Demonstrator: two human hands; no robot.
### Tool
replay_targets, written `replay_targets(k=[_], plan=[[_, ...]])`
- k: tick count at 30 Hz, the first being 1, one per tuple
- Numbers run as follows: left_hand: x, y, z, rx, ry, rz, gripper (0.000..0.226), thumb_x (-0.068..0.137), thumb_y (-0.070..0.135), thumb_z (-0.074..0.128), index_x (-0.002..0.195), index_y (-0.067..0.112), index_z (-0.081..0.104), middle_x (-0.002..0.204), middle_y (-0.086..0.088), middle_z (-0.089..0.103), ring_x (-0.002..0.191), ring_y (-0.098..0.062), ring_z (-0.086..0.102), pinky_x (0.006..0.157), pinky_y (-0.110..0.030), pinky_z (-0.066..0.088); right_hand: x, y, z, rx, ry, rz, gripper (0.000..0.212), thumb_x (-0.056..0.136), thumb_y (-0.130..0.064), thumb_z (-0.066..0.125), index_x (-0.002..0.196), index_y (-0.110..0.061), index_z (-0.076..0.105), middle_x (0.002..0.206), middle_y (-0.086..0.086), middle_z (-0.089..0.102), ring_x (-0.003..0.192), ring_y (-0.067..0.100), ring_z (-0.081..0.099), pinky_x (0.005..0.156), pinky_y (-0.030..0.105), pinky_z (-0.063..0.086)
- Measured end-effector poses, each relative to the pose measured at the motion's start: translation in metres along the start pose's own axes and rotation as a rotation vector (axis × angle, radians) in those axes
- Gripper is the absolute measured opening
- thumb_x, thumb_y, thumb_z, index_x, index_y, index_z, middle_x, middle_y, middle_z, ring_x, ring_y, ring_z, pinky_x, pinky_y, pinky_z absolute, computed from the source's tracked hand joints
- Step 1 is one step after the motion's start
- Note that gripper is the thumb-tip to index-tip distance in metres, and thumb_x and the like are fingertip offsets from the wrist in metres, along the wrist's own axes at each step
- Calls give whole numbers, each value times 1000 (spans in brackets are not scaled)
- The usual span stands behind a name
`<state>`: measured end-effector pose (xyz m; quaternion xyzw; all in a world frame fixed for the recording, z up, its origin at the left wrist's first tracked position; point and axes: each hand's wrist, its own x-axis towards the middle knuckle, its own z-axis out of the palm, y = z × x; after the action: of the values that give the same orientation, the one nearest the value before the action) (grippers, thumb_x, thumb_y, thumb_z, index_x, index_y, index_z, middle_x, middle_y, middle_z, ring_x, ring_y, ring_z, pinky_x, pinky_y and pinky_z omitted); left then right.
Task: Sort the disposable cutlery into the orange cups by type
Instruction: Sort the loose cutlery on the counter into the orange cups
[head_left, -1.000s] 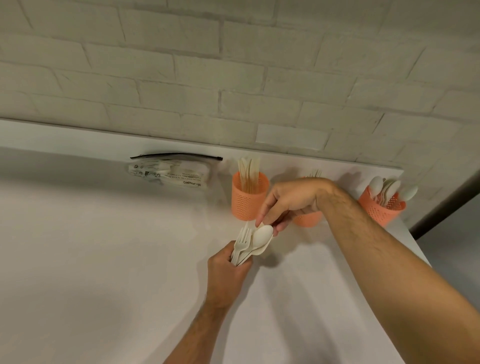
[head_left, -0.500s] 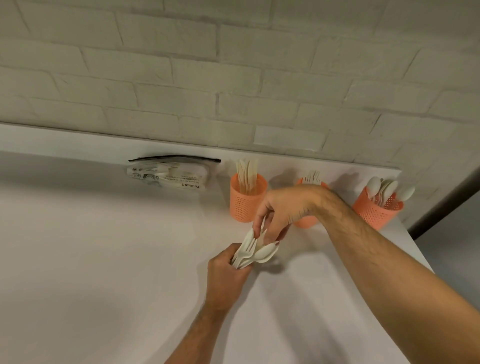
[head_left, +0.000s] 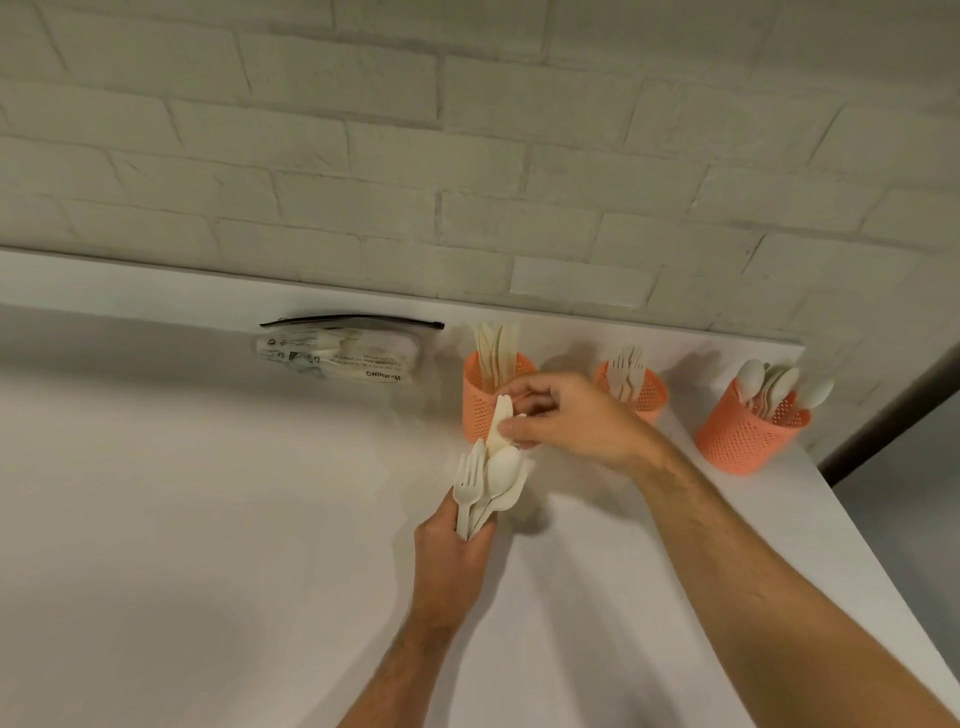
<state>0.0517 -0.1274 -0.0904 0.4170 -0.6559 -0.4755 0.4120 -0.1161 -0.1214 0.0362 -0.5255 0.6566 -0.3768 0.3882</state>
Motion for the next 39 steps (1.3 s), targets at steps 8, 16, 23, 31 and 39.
replay_targets(k=[8, 16, 23, 31, 39], plan=[[2, -4, 0, -25, 26, -36, 19, 88, 11, 69, 89, 28, 60, 57, 17, 60, 52, -2, 51, 52, -9, 38, 6, 2, 17, 167, 258, -147, 15, 91, -3, 68, 100, -14, 72, 87, 12, 74, 79, 18, 71, 80, 33, 58], [3, -8, 0, -25, 37, -68, 17, 91, 13, 65, 84, 27, 59, 55, 18, 57, 47, -4, 45, 49, -14, 38, 54, -51, -54, -62, 656, -475, 37, 92, -4, 67, 119, -30, 66, 95, 13, 66, 91, 24, 72, 78, 29, 61], [5, -8, -3, -79, 36, -124, 5, 92, 17, 63, 96, 14, 63, 52, -6, 60, 43, -11, 54, 48, -20, 47, 89, 1, -40, -373, 478, -206, 44, 91, -19, 72, 133, -28, 62, 103, 4, 69, 86, 6, 60, 88, 26, 51], [5, -7, -6, -89, 34, -120, 9, 94, 20, 62, 87, 15, 59, 44, -4, 58, 38, -16, 56, 48, -22, 48, 8, -8, 19, -194, 145, 7, 54, 80, -47, 78, 128, -36, 56, 115, -8, 61, 82, 0, 59, 60, 12, 47], [2, -2, -6, -134, 17, -126, 15, 85, 23, 75, 89, 21, 61, 56, -1, 63, 42, -22, 59, 46, -32, 49, -11, 34, 51, 89, 126, 72, 37, 76, -29, 85, 110, -29, 73, 103, -6, 75, 90, 17, 74, 92, 45, 57]])
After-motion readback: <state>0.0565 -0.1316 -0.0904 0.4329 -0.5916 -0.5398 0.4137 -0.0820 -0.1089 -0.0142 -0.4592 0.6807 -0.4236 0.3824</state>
